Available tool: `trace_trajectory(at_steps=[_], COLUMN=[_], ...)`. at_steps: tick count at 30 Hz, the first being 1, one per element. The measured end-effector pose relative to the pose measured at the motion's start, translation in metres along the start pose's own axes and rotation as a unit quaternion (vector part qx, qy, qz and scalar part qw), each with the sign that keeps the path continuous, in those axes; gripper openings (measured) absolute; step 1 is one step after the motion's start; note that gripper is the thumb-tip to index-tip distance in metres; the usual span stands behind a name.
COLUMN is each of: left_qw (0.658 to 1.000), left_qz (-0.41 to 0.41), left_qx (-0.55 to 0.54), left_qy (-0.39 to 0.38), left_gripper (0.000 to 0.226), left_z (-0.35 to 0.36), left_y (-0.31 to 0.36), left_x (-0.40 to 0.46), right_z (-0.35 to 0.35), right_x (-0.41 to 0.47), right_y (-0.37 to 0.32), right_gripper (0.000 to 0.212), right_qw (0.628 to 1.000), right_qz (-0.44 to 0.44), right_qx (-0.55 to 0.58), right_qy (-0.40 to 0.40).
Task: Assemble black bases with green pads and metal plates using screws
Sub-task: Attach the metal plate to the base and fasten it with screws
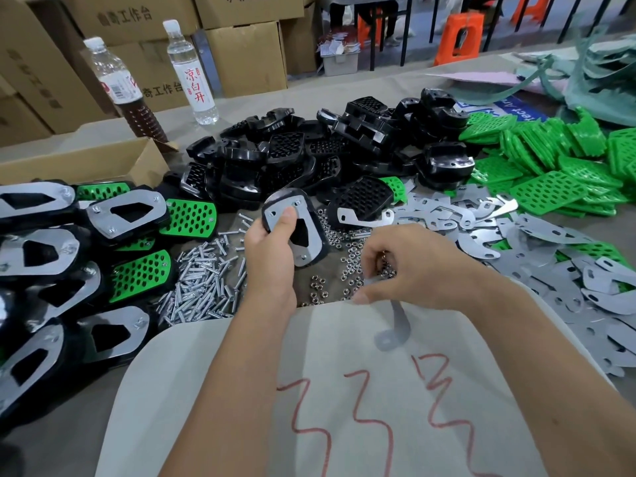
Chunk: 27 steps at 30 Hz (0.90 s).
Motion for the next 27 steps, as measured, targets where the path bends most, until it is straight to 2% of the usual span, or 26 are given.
trace_trajectory(at_steps=[3, 5, 6, 8, 10, 12, 15, 17, 20, 23, 27], left_qw=[1.000, 0.999, 0.999, 0.997, 0.996, 0.996, 0.996, 0.993, 0.983, 0.970, 0.965], left_qz=[0.004, 0.015, 0.025, 0.043, 0.049, 0.048, 0.049, 0.064, 0.112, 0.158, 0.169], left_qx=[0.008, 0.024, 0.038, 0.063, 0.067, 0.068, 0.071, 0.089, 0.135, 0.173, 0.175], left_qy=[-0.008, -0.019, -0.024, -0.031, -0.035, -0.035, -0.039, -0.043, -0.049, -0.068, -0.095], left_gripper=[0.019, 0.015, 0.014, 0.012, 0.013, 0.016, 0.019, 0.016, 0.011, 0.010, 0.016], left_z=[-0.001, 0.000, 0.000, 0.000, 0.001, 0.002, 0.002, 0.002, 0.002, 0.004, 0.005], left_y=[0.000, 0.000, 0.001, 0.001, 0.001, 0.001, 0.002, 0.004, 0.008, 0.010, 0.009], left_x=[0.002, 0.002, 0.002, 0.002, 0.000, -0.003, -0.004, -0.005, -0.006, -0.006, -0.006], right_z=[-0.002, -0.008, -0.013, -0.023, -0.026, -0.022, 0.003, 0.015, 0.018, 0.016, 0.012], right_x=[0.001, 0.002, 0.001, -0.003, -0.006, -0.004, 0.004, 0.008, 0.009, 0.009, 0.007], right_y=[0.005, 0.015, 0.020, 0.028, 0.027, 0.017, 0.000, -0.005, -0.012, -0.015, -0.013], right_gripper=[0.032, 0.030, 0.028, 0.028, 0.038, 0.039, 0.045, 0.042, 0.025, 0.027, 0.023], right_qw=[0.994, 0.977, 0.967, 0.946, 0.933, 0.950, 0.990, 0.993, 0.997, 0.997, 0.995], right_qz=[0.008, 0.041, 0.061, 0.095, 0.090, 0.042, 0.014, 0.031, 0.023, 0.011, -0.004], right_qx=[0.109, 0.172, 0.164, 0.063, -0.035, -0.041, -0.077, -0.101, -0.057, -0.022, -0.007], right_qy=[0.028, 0.121, 0.187, 0.302, 0.347, 0.307, 0.116, 0.047, 0.045, 0.070, 0.100])
Point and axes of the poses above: each hand's wrist, its own x-axis towards the middle knuckle, its own z-axis out of the palm, y = z × x, the point moved 4 cm from there along x, towards the middle knuckle
